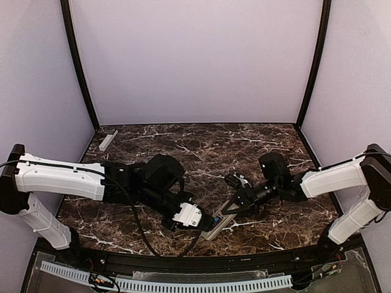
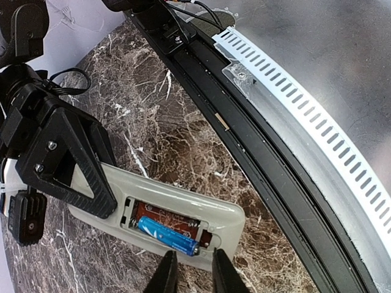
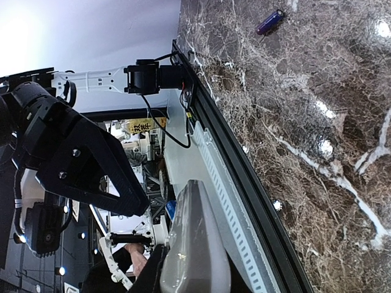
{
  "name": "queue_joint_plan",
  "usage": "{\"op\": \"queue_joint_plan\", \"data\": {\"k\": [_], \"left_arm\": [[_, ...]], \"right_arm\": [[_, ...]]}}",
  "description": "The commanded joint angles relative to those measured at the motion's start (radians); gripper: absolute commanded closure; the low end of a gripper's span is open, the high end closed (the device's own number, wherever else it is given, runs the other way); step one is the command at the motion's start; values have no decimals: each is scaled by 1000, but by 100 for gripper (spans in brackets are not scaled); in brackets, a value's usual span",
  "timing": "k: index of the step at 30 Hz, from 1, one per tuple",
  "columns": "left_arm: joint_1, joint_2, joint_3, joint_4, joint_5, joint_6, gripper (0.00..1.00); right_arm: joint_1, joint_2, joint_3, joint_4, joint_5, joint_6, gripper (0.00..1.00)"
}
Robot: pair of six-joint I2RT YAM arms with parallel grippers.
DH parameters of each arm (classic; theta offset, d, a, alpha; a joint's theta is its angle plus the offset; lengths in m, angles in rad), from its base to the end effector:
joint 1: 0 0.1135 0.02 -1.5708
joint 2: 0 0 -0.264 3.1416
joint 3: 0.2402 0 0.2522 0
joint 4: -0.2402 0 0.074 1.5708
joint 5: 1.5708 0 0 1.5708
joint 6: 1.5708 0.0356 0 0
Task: Load the batteries into the remote control
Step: Press the battery in the battery compartment.
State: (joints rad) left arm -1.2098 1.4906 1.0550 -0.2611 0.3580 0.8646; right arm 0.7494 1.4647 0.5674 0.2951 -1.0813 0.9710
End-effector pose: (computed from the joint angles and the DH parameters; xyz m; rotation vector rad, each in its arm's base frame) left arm 0.1044 -0.3118 0.2588 2.0554 0.9910 -0.5877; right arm 0.1737 0.2045 0.1706 0.4601 -2.3281 -1.7885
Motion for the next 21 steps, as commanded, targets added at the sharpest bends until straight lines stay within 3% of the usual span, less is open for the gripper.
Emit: {"op": "queue_joint_plan", "data": {"k": [1, 21], "left_arm": [[-9, 9, 23, -15, 8, 20, 79], [-14, 47, 36, -6, -5, 12, 86]], "right_arm": [[18, 12, 26, 56, -12, 20, 100], [36, 9, 31, 74, -7, 31, 100]]}}
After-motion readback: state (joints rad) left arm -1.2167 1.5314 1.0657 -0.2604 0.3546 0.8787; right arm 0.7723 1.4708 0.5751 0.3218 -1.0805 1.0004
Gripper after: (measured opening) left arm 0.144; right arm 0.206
